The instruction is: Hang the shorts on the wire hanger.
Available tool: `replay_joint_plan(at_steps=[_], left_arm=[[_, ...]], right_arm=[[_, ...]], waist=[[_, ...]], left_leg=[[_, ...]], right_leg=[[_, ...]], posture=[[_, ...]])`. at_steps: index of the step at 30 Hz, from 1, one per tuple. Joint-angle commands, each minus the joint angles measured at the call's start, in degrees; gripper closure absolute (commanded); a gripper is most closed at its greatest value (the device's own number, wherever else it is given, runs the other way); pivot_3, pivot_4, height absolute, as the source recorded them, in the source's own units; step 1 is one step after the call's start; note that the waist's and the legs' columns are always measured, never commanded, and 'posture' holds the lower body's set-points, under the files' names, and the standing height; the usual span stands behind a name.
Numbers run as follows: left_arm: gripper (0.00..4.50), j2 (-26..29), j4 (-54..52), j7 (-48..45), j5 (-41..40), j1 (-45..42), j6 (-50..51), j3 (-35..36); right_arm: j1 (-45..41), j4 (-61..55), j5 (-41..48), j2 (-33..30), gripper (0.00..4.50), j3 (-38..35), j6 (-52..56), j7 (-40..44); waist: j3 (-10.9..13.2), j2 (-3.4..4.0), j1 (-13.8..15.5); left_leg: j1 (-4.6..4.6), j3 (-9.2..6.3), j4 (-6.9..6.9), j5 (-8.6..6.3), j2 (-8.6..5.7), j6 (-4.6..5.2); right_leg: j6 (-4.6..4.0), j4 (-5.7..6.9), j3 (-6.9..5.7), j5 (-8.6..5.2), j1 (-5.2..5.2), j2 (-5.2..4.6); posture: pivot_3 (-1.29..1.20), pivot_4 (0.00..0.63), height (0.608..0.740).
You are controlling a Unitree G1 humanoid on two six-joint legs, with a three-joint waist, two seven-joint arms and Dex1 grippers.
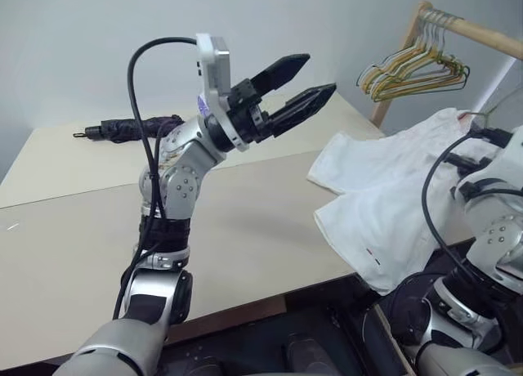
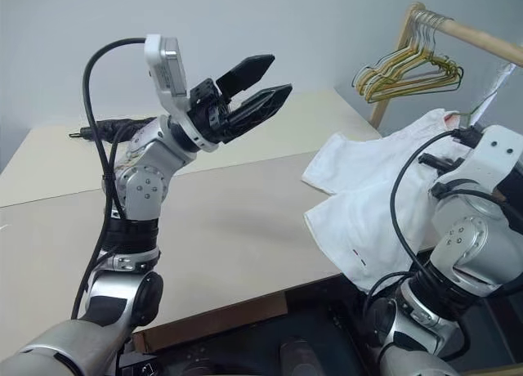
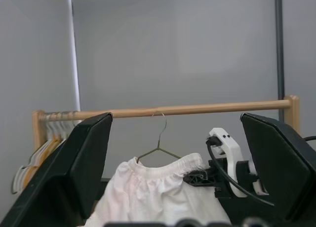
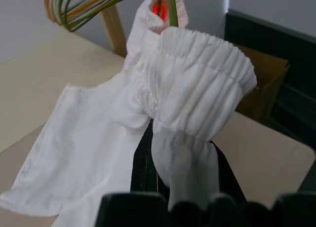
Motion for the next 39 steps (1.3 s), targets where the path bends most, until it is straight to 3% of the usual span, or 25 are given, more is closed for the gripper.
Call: replay_joint_plan(at_steps=[1, 20, 35, 39], left_arm=[[0.01, -0.35, -2.12, 0.17, -2.01, -1.99, 0.4, 0.42], [0.01, -0.86, -1.57, 0.6, -2.39, -2.52, 0.24, 0.51], [0.01, 0.48, -3.3, 0.25, -2.59, -1.01, 0.75, 0.38], [0.0, 1.02, -3.76, -0.02, -2.61, -0.8, 1.03, 0.22]], right_arm=[[-2.51, 0.43, -1.76, -2.5, 4.5, -1.07, -4.88, -2.26], [-8.7, 20.37, -2.61, -13.03, 4.5, -7.22, -15.98, -7.31], [-8.28, 23.22, -0.35, -11.34, 4.5, -10.76, -12.93, -9.96], [-7.11, 21.45, -0.42, -10.36, 3.45, -10.13, -13.06, -10.55]], waist=[[0.0, 0.01, -0.21], [0.02, 0.17, -0.28], [0.03, 0.22, -0.09], [0.03, 0.23, -0.11]], left_leg=[[0.0, 0.0, 0.0, 0.0, 0.0, 0.0], [0.04, 0.08, -0.06, 0.0, -0.01, 0.01], [0.02, 0.07, -0.06, 0.0, -0.02, 0.01], [0.02, 0.07, -0.06, 0.0, -0.03, 0.01]], right_leg=[[0.05, 0.0, 0.0, -0.03, 0.0, 0.0], [0.11, -0.05, 0.11, -0.07, 0.02, 0.01], [0.12, -0.1, 0.12, -0.08, 0.05, 0.02], [0.12, -0.11, 0.13, -0.08, 0.05, 0.02]], posture=[[-0.24, 0.0, 0.74], [-0.23, 0.0, 0.74], [-0.22, 0.0, 0.74], [-0.22, 0.0, 0.74]])
